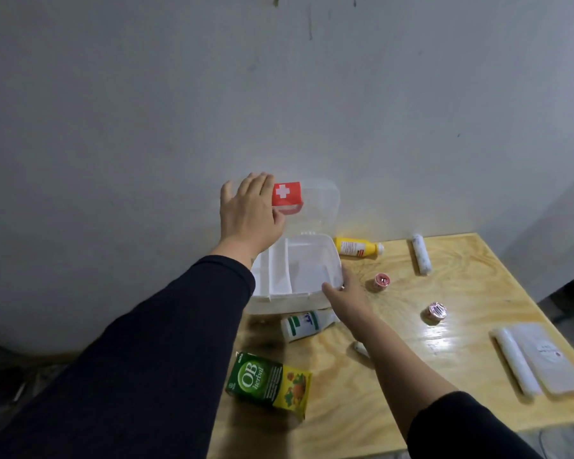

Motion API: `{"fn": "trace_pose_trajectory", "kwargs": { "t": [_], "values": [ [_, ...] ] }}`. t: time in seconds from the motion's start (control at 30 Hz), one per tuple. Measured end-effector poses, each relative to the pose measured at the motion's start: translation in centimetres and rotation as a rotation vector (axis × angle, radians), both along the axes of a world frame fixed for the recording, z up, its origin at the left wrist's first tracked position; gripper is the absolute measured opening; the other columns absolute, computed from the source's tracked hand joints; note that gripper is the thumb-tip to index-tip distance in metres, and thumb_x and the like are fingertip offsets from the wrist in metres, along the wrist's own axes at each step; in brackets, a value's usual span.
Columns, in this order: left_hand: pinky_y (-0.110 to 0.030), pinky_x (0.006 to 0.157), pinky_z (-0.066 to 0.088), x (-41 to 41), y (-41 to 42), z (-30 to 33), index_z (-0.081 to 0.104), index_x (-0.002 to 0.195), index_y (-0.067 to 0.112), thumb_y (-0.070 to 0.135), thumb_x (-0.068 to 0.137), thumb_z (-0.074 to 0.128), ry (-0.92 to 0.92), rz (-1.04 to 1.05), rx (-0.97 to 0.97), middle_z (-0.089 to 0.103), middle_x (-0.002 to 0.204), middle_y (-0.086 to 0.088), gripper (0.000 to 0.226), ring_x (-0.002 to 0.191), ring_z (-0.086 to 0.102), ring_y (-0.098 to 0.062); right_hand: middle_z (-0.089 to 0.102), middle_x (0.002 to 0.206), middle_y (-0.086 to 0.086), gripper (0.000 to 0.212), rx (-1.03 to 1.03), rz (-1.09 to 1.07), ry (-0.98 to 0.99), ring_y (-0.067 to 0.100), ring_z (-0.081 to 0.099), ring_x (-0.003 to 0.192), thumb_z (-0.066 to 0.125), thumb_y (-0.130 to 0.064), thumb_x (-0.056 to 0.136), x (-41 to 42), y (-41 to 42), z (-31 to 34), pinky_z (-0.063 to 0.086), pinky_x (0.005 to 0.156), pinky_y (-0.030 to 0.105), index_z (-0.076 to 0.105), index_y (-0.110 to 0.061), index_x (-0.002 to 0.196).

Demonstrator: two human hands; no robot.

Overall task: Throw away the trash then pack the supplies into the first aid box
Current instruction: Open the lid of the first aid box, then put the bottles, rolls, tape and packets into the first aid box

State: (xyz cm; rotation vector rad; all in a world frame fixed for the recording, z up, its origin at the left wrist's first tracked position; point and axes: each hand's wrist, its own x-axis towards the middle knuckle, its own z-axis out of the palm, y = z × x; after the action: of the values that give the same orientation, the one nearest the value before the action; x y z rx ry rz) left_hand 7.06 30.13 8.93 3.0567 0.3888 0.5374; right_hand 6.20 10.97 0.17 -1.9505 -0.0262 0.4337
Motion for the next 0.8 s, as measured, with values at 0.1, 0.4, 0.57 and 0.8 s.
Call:
{"fn": "trace_pose_trajectory", "kwargs": {
  "t": [0.1,0.4,0.57,0.8],
  "values": [
    [-0.048,0.117,0.016,0.4,-0.3,0.5,0.021,0.154,0.011,0.033,0.091,0.042,0.071,0.030,0.001,0.025,0.161,-0.003,0.070,0.148,0.022,-0.018,0.053,0.123,-0.004,0.054,-0.021,0.018,0.003,0.019,0.051,0.108,0.053,-0.016,0.091,0.0,-0.1,0.1,0.049,0.094,0.040,0.036,-0.021,0.142],
    [-0.046,0.122,0.010,-3.4,-0.6,1.0,0.016,0.155,0.010,0.028,0.095,0.042,0.091,0.014,-0.044,0.019,0.163,-0.004,0.068,0.151,0.012,-0.019,0.040,0.148,0.006,0.067,-0.249,0.192,-0.265,0.025,0.037,0.138,0.059,-0.023,0.089,-1.1,-0.7,2.4,0.035,0.110,0.039,0.029,-0.015,0.148],
    [-0.043,0.124,0.007,-8.4,-2.0,-1.9,0.014,0.155,0.010,0.022,0.096,0.044,0.145,0.051,-0.138,0.014,0.164,-0.005,0.067,0.152,0.008,-0.019,0.045,0.141,0.004,0.055,-0.453,0.347,-0.540,0.024,0.038,0.132,0.060,-0.029,0.089,-4.4,-0.6,3.1,0.035,0.106,0.034,0.043,-0.016,0.140],
    [-0.045,0.123,0.006,-12.2,-2.0,-7.6,0.010,0.156,0.009,0.025,0.102,0.033,0.455,0.103,-0.288,0.004,0.165,-0.005,0.061,0.152,0.005,-0.020,0.054,0.131,0.003,0.061,-0.553,0.717,-0.466,0.021,0.048,0.124,0.071,-0.041,0.080,-10.7,-0.9,-0.4,0.040,0.102,0.032,0.051,-0.019,0.133]
  ]
}}
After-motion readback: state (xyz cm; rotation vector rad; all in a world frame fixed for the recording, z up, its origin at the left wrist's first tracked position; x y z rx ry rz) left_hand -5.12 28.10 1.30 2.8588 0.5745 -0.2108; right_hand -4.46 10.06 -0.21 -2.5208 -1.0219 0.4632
